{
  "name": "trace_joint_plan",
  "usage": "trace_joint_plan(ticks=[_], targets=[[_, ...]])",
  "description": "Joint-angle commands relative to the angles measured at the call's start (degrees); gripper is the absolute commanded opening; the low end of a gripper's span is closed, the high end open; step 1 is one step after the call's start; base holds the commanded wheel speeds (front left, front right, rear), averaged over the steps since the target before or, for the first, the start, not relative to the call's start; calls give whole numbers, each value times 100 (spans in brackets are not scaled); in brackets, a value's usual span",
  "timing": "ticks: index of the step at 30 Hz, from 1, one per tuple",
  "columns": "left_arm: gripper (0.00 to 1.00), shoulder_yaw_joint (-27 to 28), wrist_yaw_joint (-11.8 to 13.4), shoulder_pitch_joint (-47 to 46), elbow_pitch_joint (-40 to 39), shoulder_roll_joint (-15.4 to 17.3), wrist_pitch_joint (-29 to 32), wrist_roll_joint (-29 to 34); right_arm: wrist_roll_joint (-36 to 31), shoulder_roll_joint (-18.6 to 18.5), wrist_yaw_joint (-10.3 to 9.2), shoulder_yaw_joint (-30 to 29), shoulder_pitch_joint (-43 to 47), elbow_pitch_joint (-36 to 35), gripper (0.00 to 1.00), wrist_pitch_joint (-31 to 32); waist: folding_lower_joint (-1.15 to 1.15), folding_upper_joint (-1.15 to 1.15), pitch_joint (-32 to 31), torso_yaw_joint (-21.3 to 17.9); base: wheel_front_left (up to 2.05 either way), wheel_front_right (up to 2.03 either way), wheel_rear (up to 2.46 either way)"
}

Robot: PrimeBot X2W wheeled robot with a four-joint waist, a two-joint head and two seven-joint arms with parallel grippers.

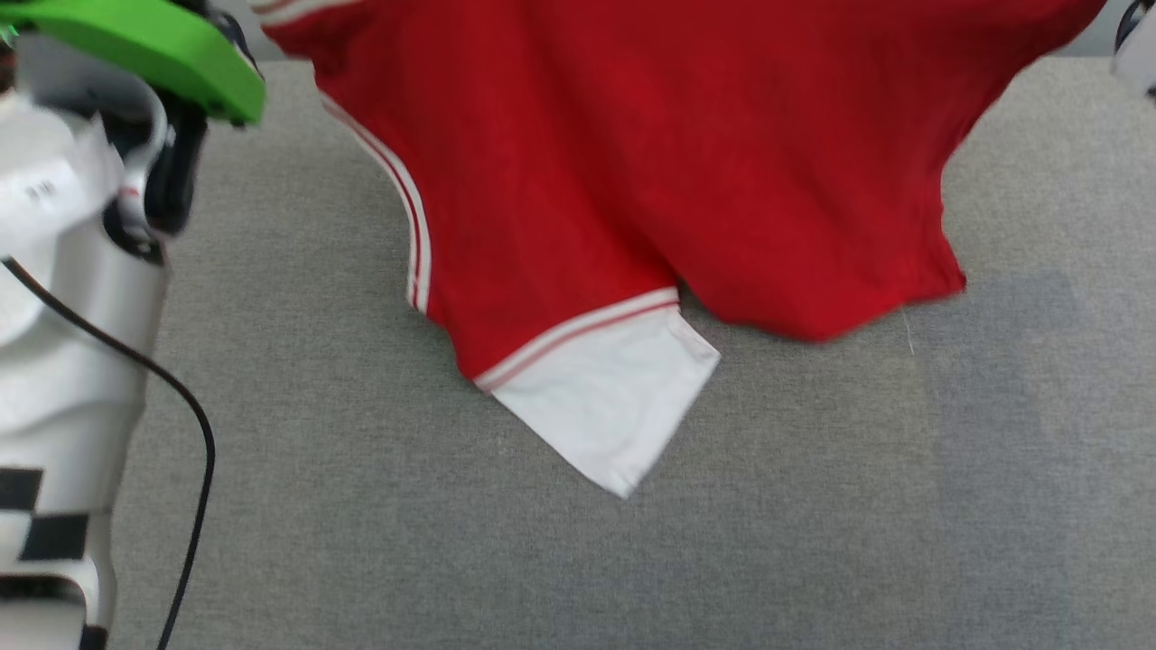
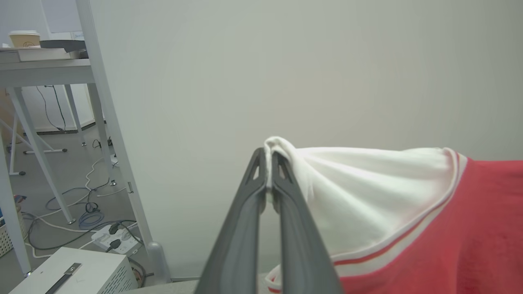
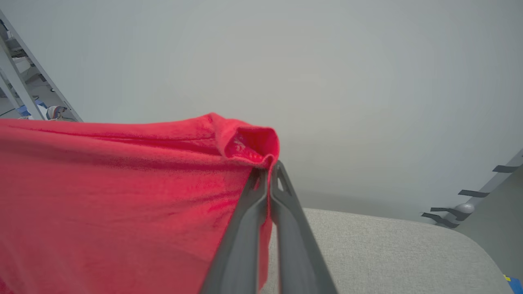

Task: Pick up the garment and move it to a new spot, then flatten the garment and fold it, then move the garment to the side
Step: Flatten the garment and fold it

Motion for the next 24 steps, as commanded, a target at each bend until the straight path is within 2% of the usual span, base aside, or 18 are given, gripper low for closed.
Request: trace_joint_plan(ticks=[1, 8, 14, 18, 24], targets=[[0, 20, -30, -415, 155, 95, -59, 125, -108, -12, -5, -79, -283, 77, 0, -90, -1, 0, 413, -150, 0, 0, 0], [0, -23, -137, -2409, 918, 249, -177, 539, -472, 54, -5, -320, -1758, 325, 0, -433, -1, 0, 1245, -203, 0, 0, 0], [0, -119, -265, -3595, 1421, 251, -264, 746, -649, -37, -5, -307, -2778, 570, 0, -627, -1, 0, 1862, -108, 0, 0, 0], [0, -141, -301, -3898, 1760, 105, -314, 702, -659, 3, -5, -178, -3219, 822, 0, -756, -1, 0, 2133, -18, 0, 0, 0], [0, -172, -368, -3771, 2210, -142, -419, 536, -408, 111, -5, 74, -3450, 1248, 0, -848, -1, 0, 2369, 85, 0, 0, 0]])
